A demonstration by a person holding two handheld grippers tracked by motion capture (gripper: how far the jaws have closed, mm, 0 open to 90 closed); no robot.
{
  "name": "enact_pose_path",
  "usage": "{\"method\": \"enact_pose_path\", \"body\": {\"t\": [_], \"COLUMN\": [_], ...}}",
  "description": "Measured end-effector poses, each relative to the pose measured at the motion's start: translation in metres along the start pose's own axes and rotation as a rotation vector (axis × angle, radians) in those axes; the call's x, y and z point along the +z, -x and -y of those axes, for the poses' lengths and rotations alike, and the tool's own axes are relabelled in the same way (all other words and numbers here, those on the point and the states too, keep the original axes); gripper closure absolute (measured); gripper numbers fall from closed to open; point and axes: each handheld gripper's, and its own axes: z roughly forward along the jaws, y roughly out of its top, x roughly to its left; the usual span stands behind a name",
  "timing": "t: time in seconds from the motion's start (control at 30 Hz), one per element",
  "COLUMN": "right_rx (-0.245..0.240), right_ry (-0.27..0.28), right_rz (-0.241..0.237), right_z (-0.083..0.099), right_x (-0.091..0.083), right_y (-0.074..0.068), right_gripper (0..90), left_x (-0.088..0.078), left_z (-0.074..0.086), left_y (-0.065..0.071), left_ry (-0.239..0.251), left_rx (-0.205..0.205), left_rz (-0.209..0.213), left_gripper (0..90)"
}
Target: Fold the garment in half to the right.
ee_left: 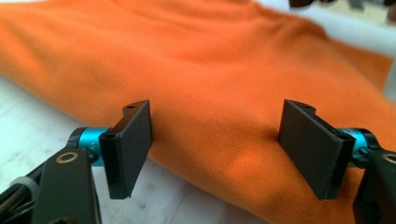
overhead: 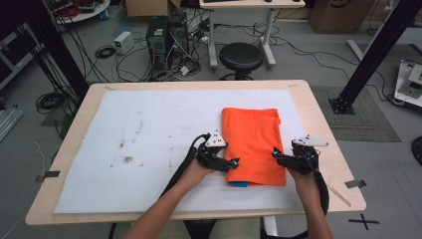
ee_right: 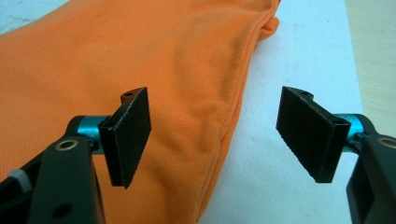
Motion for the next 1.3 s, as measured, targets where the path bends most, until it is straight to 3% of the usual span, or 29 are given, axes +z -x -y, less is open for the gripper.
{"method": "enact_pose_path", "body": {"t": [0.1, 0.23, 0.3, 0.4, 0.5, 0.57, 0.7, 0.8, 0.87, 0.93, 1.07, 1.3], "right_rx": [-0.003, -0.005, -0.003, -0.005, -0.004, -0.005, -0.007, -0.006, -0.003, -0.002, 0.0, 0.017], "right_ry": [0.0, -0.001, 0.001, 0.002, 0.004, 0.003, 0.001, 0.002, 0.002, 0.004, 0.005, -0.043], "right_rz": [0.002, 0.0, 0.0, 0.002, 0.002, 0.0, -0.002, -0.002, 0.0, -0.001, 0.003, -0.037], "right_z": [0.0, -0.001, -0.001, -0.001, -0.001, -0.002, -0.002, -0.002, -0.001, -0.001, 0.0, 0.011], "right_x": [0.0, 0.0, 0.0, -0.001, -0.001, 0.0, 0.001, 0.001, 0.0, 0.0, -0.002, -0.014], "right_y": [0.0, -0.001, -0.001, -0.002, -0.002, -0.002, -0.003, -0.002, -0.001, -0.001, 0.0, -0.003], "right_gripper": [26.7, 26.7, 26.7, 26.7, 26.7, 26.7, 26.7, 26.7, 26.7, 26.7, 28.0, 48.9], "left_x": [0.0, -0.004, -0.009, -0.018, -0.023, -0.02, -0.008, -0.002, -0.002, -0.005, -0.022, -0.075], "left_z": [0.003, 0.007, 0.008, 0.006, 0.001, 0.001, 0.003, 0.005, 0.004, 0.004, 0.005, 0.021], "left_y": [0.002, 0.006, 0.007, 0.007, 0.006, 0.007, 0.012, 0.014, 0.013, 0.013, 0.006, -0.029], "left_ry": [-0.051, -0.08, -0.054, 0.035, 0.129, 0.16, 0.087, 0.036, 0.033, 0.037, 0.116, 0.206], "left_rx": [0.032, 0.056, 0.061, 0.058, 0.039, 0.011, 0.018, 0.032, 0.024, 0.03, 0.02, -0.03], "left_rz": [-0.023, -0.052, -0.068, -0.089, -0.041, 0.036, 0.093, 0.093, 0.096, 0.085, 0.014, -0.125], "left_gripper": [28.1, 29.5, 29.5, 27.9, 27.3, 27.3, 27.4, 27.3, 27.4, 27.5, 26.7, 26.1]}}
